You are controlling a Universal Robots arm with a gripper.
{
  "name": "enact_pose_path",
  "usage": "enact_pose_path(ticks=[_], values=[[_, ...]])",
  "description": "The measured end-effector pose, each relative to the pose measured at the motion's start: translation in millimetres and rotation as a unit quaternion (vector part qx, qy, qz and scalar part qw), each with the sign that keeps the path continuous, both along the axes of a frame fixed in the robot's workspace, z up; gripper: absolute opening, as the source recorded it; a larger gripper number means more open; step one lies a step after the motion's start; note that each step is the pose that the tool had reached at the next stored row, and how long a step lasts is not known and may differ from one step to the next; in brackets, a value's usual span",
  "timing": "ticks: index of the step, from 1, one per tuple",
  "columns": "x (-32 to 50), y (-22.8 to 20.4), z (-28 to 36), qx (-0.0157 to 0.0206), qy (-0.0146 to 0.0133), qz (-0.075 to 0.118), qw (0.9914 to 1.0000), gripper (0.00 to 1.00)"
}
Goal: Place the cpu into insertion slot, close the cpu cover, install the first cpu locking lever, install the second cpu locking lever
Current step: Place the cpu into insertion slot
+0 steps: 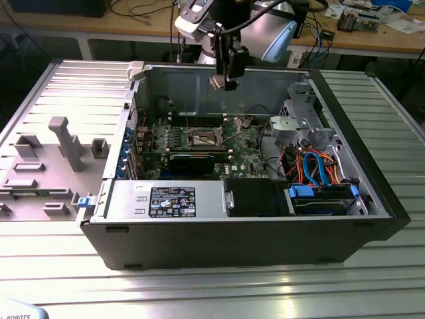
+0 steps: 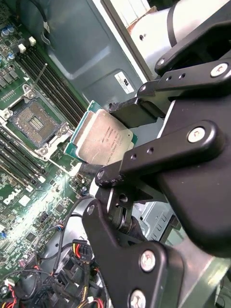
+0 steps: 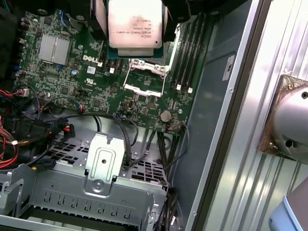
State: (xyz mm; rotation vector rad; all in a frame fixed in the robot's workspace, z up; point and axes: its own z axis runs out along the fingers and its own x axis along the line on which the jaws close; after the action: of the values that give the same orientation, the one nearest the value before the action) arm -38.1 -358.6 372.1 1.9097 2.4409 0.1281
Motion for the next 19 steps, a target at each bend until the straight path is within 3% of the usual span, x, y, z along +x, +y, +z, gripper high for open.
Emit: enact_pose_path(ticks=[3, 19], values=[[0.0, 0.0, 0.0, 0.0, 0.0, -0.019, 0.99982, 0.54], [0.0, 0.0, 0.0, 0.0, 0.0, -0.02, 0.9998, 0.54]])
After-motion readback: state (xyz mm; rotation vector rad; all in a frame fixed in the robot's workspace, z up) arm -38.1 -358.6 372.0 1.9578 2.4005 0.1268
